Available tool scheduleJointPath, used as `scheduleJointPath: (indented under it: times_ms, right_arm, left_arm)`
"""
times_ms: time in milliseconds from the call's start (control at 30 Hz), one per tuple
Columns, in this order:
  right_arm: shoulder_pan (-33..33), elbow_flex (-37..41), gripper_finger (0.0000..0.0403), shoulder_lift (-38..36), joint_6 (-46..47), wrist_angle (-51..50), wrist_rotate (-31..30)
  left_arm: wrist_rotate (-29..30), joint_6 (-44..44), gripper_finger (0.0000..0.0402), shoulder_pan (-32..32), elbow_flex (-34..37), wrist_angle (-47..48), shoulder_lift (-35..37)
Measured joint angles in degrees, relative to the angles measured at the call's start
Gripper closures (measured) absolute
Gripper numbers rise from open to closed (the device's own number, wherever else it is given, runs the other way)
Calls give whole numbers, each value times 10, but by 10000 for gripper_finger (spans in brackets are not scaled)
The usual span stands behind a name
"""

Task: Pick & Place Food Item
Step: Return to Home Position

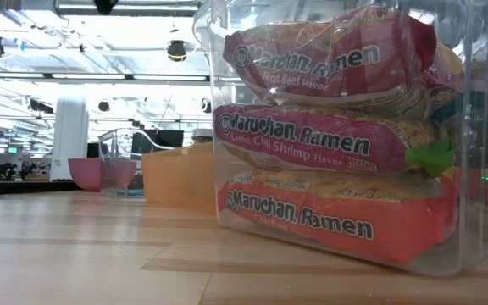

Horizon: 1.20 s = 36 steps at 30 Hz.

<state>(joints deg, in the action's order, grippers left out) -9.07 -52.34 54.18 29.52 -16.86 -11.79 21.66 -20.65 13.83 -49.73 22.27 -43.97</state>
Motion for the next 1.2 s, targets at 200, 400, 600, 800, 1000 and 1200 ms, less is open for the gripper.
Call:
scheduleJointPath:
  times_ms: [200,400,600,800,1000,1200]
  right_arm:
    - [3,155,402,-103,0,151,-4]
    - [2,201,402,-143,14,173,-16]
    - [-4,205,403,-149,4,174,-17]
    - [1,205,403,-153,4,178,-17]
    - [6,205,403,-161,28,197,-18]
    - [5,205,403,-162,72,196,-18]
  left_arm:
    - [-120,89,399,-59,7,-85,-38]
    - [-133,94,401,-79,100,-202,37]
    - [-138,93,401,-79,216,-253,172]
    - [-141,92,401,-79,323,-258,265]
    - [-141,92,400,-79,427,-322,334]
    - [-142,92,399,-79,493,-336,391]
